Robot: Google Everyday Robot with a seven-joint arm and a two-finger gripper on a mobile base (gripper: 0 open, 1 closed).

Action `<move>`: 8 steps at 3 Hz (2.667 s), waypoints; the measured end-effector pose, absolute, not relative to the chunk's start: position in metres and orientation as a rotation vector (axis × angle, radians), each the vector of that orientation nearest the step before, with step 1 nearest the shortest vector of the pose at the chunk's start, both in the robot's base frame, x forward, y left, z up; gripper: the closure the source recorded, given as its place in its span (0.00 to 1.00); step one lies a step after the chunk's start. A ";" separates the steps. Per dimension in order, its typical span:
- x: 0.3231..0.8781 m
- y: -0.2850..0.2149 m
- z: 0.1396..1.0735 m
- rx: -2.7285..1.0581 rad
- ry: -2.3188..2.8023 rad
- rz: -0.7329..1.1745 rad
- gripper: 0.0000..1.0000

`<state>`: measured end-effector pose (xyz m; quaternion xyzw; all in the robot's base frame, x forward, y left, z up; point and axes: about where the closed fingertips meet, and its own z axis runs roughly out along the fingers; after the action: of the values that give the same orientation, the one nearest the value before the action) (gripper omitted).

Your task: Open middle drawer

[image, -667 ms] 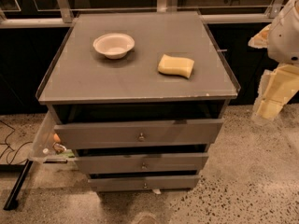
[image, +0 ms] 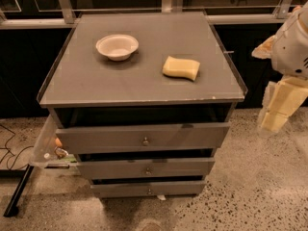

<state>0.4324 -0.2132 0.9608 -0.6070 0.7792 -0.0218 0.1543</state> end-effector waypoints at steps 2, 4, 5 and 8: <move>0.388 -0.192 0.884 -1.804 2.113 0.038 0.00; 0.362 -0.160 0.744 -1.808 1.957 0.256 0.00; 0.362 -0.160 0.744 -1.808 1.957 0.256 0.00; 0.421 -0.155 0.650 -1.750 1.973 0.260 0.00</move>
Offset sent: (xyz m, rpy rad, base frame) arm -0.0783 0.0365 -0.1649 0.1404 -0.0380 0.2114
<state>0.4213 -0.1546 0.6498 -0.6404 0.7222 0.0950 0.2435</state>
